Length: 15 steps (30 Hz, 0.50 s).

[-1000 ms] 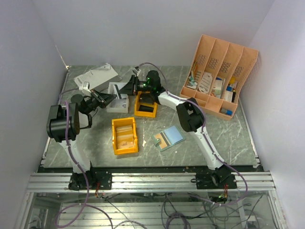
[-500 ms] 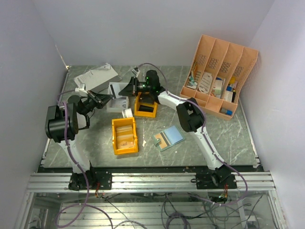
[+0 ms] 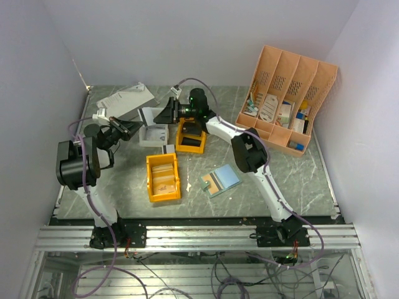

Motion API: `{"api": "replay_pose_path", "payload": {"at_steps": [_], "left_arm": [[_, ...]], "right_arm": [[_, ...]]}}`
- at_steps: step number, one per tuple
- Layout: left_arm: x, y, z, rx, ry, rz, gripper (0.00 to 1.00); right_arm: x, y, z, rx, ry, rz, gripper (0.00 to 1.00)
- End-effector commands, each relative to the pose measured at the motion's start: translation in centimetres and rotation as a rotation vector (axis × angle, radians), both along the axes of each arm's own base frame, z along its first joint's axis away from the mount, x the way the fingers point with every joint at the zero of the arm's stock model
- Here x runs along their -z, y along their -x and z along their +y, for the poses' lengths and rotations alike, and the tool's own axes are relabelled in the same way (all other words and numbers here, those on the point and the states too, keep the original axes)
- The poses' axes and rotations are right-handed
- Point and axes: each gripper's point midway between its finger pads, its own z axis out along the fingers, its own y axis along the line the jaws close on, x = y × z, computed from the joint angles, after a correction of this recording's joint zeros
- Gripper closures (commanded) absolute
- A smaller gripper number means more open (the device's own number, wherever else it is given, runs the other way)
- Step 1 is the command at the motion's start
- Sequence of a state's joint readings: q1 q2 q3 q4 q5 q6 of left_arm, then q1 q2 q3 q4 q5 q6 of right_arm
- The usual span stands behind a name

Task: Put the credit cards into the card holder
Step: Place the credit card at the center of the board.

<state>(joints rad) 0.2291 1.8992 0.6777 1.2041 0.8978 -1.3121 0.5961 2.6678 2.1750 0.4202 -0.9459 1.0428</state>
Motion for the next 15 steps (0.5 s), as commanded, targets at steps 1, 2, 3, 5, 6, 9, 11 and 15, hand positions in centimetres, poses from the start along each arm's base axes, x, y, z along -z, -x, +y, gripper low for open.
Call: {"api": "replay_pose_path", "payload": {"at_steps": [1, 2, 3, 5, 6, 9, 11, 15], "left_arm": [[-2.5, -0.1, 0.8, -0.004, -0.037, -0.089, 0.93], [-2.6, 0.0, 0.8, -0.004, -0.036, -0.092, 0.93], [-2.7, 0.0, 0.9, -0.005, -0.034, -0.096, 0.93], [-3.1, 0.1, 1.2, -0.009, -0.031, -0.101, 0.93], [-3.3, 0.2, 1.4, -0.014, -0.032, -0.104, 0.93], [-3.8, 0.4, 2.2, -0.028, -0.037, -0.104, 0.93], [-4.1, 0.6, 2.9, -0.039, -0.041, -0.105, 0.93], [-4.6, 1.3, 3.6, -0.049, -0.061, -0.096, 0.93]], "right_arm": [[-2.4, -0.2, -0.1, -0.017, -0.007, -0.119, 0.55], [-2.6, -0.2, -0.2, -0.017, -0.006, -0.124, 0.54], [-2.7, -0.1, -0.2, -0.019, -0.005, -0.128, 0.53], [-2.7, 0.0, -0.3, -0.026, 0.002, -0.136, 0.51], [-2.6, 0.2, -0.4, -0.033, 0.005, -0.145, 0.50], [-3.2, 0.3, -0.9, -0.050, 0.035, -0.210, 0.48], [-3.8, 0.2, -1.4, -0.058, 0.060, -0.293, 0.48], [-5.9, 0.4, -2.7, -0.052, 0.131, -0.476, 0.48]]}}
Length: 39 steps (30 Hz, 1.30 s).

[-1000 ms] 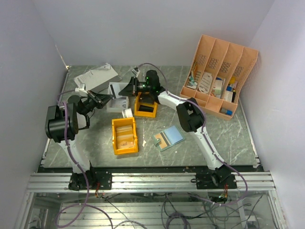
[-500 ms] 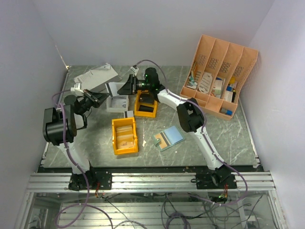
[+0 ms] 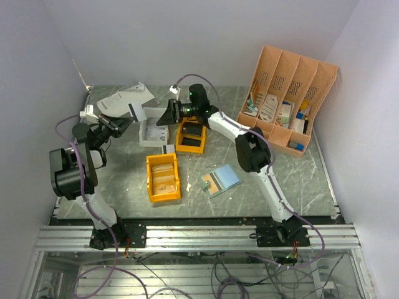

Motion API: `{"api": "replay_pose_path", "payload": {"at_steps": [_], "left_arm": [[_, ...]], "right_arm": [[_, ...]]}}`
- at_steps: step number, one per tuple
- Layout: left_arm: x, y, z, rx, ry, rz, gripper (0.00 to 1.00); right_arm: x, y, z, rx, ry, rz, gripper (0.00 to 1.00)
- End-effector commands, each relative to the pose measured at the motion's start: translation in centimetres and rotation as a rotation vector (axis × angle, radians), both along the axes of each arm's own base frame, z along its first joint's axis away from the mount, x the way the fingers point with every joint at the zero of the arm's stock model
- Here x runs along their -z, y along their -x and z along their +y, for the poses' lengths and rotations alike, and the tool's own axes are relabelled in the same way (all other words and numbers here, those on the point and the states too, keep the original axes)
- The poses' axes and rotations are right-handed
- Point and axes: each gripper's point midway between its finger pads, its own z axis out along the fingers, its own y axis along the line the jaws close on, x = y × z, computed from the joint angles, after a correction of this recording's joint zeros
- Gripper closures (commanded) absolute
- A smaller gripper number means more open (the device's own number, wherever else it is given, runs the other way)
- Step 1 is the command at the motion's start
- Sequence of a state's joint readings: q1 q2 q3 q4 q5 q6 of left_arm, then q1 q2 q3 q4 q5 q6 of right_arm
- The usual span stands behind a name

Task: Put the credit cards into the card holder
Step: Place the credit card at the center of the board, then move the storage box to the center of the board.

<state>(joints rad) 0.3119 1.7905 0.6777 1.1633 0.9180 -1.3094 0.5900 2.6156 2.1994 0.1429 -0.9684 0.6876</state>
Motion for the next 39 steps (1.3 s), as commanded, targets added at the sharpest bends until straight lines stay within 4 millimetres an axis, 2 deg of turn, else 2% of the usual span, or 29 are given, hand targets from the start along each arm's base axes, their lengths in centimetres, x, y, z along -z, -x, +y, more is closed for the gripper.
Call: {"api": "replay_pose_path", "payload": {"at_steps": [1, 3, 7, 8, 10, 11, 14, 15, 18, 22, 28, 33, 39], "left_arm": [[-1.2, 1.1, 0.6, 0.010, -0.053, -0.030, 0.93], [-1.6, 1.4, 0.7, 0.011, -0.069, -0.021, 0.93], [-2.1, 2.1, 0.7, 0.021, -0.141, 0.010, 0.93], [-2.1, 2.3, 0.8, 0.025, -0.165, 0.023, 0.93], [-2.3, 2.8, 0.8, 0.031, -0.224, 0.040, 0.93], [-2.4, 3.1, 0.8, 0.034, -0.252, 0.042, 0.93], [-2.6, 4.1, 0.6, 0.050, -0.313, 0.055, 0.93], [-2.6, 4.4, 0.6, 0.054, -0.325, 0.057, 0.93], [-2.3, 5.2, 0.5, 0.057, -0.358, 0.059, 0.93], [-1.6, 5.9, 0.5, 0.056, -0.376, 0.072, 0.93], [-2.0, 6.4, 0.7, 0.047, -0.419, 0.065, 0.93], [-2.0, 6.4, 0.5, 0.059, -0.400, 0.062, 0.93], [-2.4, 6.5, 0.3, 0.063, -0.392, 0.046, 0.93]], "right_arm": [[-7.5, 0.3, -1.8, -0.023, 0.025, -0.338, 0.48], [-8.2, 1.3, -2.6, -0.046, 0.057, -0.428, 0.49], [-8.9, 5.6, -4.6, -0.176, 0.082, -0.641, 0.51], [-7.7, 7.2, -5.2, -0.223, 0.114, -0.665, 0.53], [-6.6, 10.0, -5.4, -0.296, 0.179, -0.766, 0.58], [-5.7, 11.5, -5.5, -0.343, 0.212, -0.802, 0.65], [-2.2, 15.6, -5.1, -0.492, 0.320, -0.889, 0.94], [-1.2, 16.9, -4.9, -0.531, 0.351, -0.890, 1.00], [1.3, 19.3, -4.5, -0.568, 0.420, -0.873, 1.00], [4.1, 20.8, -4.2, -0.583, 0.526, -0.922, 1.00], [7.1, 20.6, -5.8, -0.605, 0.703, -0.921, 1.00], [8.0, 20.1, -8.0, -0.575, 0.795, -0.926, 1.00], [6.4, 19.3, -9.6, -0.525, 0.785, -0.913, 1.00]]}}
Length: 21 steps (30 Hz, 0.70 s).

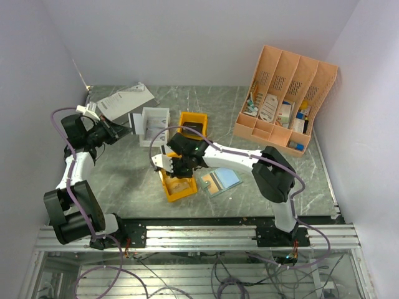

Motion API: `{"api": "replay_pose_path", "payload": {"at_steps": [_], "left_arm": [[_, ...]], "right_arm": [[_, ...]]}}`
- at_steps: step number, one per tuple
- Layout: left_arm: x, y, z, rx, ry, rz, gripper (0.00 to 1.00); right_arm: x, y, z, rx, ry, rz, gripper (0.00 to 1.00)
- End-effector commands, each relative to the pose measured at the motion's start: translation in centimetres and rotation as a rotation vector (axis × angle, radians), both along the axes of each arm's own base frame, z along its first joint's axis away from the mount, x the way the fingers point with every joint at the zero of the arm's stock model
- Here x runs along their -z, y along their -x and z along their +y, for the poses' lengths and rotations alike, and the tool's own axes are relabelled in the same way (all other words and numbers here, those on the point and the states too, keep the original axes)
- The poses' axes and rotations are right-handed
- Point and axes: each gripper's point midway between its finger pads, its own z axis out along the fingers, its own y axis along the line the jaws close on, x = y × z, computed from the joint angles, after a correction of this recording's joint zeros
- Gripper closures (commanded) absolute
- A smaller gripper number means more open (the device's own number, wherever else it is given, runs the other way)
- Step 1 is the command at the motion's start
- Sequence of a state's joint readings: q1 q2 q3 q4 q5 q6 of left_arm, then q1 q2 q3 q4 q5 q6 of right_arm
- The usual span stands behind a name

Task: Put the credit cards into the card holder
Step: Move the storage box to the center of the board.

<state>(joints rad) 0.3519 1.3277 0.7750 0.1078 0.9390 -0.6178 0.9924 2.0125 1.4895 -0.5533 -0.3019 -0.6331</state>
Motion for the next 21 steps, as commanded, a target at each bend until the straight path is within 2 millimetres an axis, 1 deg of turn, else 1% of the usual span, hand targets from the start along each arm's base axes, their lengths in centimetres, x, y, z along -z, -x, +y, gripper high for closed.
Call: {"api": "replay_pose_path", "payload": {"at_steps": [1, 4, 6, 9, 12, 14, 15, 16, 18, 21], "left_arm": [[-0.5, 0.4, 0.0, 0.010, 0.008, -0.021, 0.93], [-0.7, 0.5, -0.2, 0.017, 0.015, -0.030, 0.93], [-1.0, 0.5, -0.5, 0.028, 0.023, -0.045, 0.93], [-1.5, 0.6, -1.2, 0.052, 0.039, -0.064, 0.93], [-1.8, 0.8, -2.4, 0.089, 0.044, -0.078, 0.93], [-2.1, 1.0, -3.2, 0.108, 0.050, -0.086, 0.93], [-2.2, 1.2, -3.7, 0.116, 0.056, -0.090, 0.93], [-2.3, 1.3, -4.0, 0.120, 0.065, -0.092, 0.93], [-3.0, 1.7, -5.2, 0.137, 0.088, -0.113, 0.93], [-4.3, 2.4, -7.5, 0.166, 0.115, -0.149, 0.93]], "right_arm": [[-2.0, -1.8, -1.7, 0.058, -0.005, -0.034, 1.00], [-2.4, -3.6, -2.9, 0.111, 0.001, -0.045, 1.00], [-3.1, -4.6, -3.6, 0.139, -0.022, -0.036, 1.00], [-4.3, -4.9, -4.0, 0.130, -0.065, -0.003, 1.00], [-6.6, -3.8, -3.7, 0.063, -0.160, 0.071, 0.96], [-8.2, -3.6, -4.0, 0.047, -0.223, 0.114, 0.93], [-8.9, -4.0, -4.5, 0.056, -0.250, 0.129, 0.92], [-9.7, -3.9, -4.6, 0.047, -0.281, 0.148, 0.91], [-11.3, -4.7, -5.8, 0.069, -0.340, 0.173, 0.88], [-13.9, -5.3, -7.4, 0.098, -0.449, 0.225, 0.80]]}}
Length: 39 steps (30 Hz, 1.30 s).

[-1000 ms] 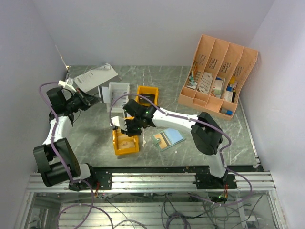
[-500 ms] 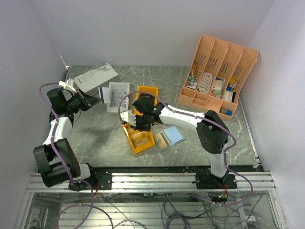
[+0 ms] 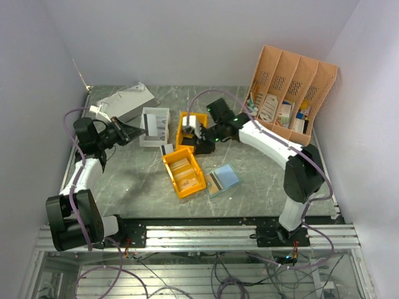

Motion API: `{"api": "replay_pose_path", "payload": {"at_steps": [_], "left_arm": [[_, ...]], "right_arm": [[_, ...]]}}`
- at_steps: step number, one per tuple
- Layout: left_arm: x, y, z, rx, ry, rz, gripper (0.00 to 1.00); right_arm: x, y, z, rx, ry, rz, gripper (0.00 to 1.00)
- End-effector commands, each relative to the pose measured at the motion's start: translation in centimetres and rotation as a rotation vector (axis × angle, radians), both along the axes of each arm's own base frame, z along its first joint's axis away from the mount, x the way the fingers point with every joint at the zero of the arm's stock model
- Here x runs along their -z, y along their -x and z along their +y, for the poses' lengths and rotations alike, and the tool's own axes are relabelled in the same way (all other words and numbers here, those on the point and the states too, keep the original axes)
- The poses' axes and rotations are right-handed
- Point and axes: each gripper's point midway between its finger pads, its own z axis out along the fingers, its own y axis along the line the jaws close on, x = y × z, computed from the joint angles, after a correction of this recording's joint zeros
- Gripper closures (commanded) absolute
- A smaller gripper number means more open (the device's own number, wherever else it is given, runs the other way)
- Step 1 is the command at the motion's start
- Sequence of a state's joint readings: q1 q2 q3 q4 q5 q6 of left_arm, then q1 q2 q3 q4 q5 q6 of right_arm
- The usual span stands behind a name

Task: Put the credit cards into the card holder
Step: Move the storage box to the center of the board, then adjust the credit card.

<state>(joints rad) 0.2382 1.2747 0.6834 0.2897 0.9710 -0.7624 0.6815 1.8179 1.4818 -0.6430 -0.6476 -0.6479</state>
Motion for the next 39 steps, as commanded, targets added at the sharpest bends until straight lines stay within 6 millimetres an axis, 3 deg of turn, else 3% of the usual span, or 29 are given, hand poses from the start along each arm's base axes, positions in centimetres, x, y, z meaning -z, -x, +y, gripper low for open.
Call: {"api": "replay_pose_path", "payload": {"at_steps": [1, 7, 9, 12, 17, 19, 20, 28, 34, 37, 39], "left_arm": [[-3.4, 1.1, -3.4, 0.056, 0.045, -0.111, 0.93], [-5.6, 2.4, -6.9, 0.076, 0.121, -0.164, 0.93], [-6.4, 3.1, -8.4, 0.109, 0.153, -0.196, 0.93], [-6.9, 3.8, -10.1, 0.140, 0.185, -0.213, 0.93], [-8.2, 4.6, -11.8, 0.161, 0.247, -0.238, 0.93], [-8.7, 4.9, -12.1, 0.163, 0.278, -0.246, 0.93], [-8.9, 4.9, -12.2, 0.164, 0.289, -0.249, 0.93], [-9.1, 5.1, -13.3, 0.175, 0.304, -0.244, 0.93], [-9.3, 5.2, -14.4, 0.192, 0.313, -0.246, 0.93], [-9.3, 5.3, -14.9, 0.199, 0.313, -0.244, 0.93], [-9.2, 5.2, -15.1, 0.200, 0.307, -0.243, 0.93]], "right_arm": [[-5.8, 0.2, -1.8, 0.001, -0.222, 0.094, 0.77], [-8.4, -0.6, -4.7, 0.125, -0.402, 0.188, 0.46], [-9.0, -1.2, -5.1, 0.170, -0.468, 0.259, 0.40], [-10.4, -2.8, -5.0, 0.228, -0.577, 0.350, 0.34], [-11.9, -3.8, -3.6, 0.285, -0.704, 0.600, 0.26], [-12.1, -4.3, -3.3, 0.285, -0.748, 0.653, 0.03], [-12.0, -4.3, -3.2, 0.288, -0.759, 0.692, 0.00], [-14.6, -4.1, -2.8, 0.219, -0.849, 0.746, 0.00], [-15.4, -3.4, -1.2, 0.166, -0.855, 0.790, 0.00], [-15.4, -2.7, -0.2, 0.146, -0.836, 0.817, 0.11], [-15.6, -2.3, 0.5, 0.128, -0.827, 0.821, 0.24]]}}
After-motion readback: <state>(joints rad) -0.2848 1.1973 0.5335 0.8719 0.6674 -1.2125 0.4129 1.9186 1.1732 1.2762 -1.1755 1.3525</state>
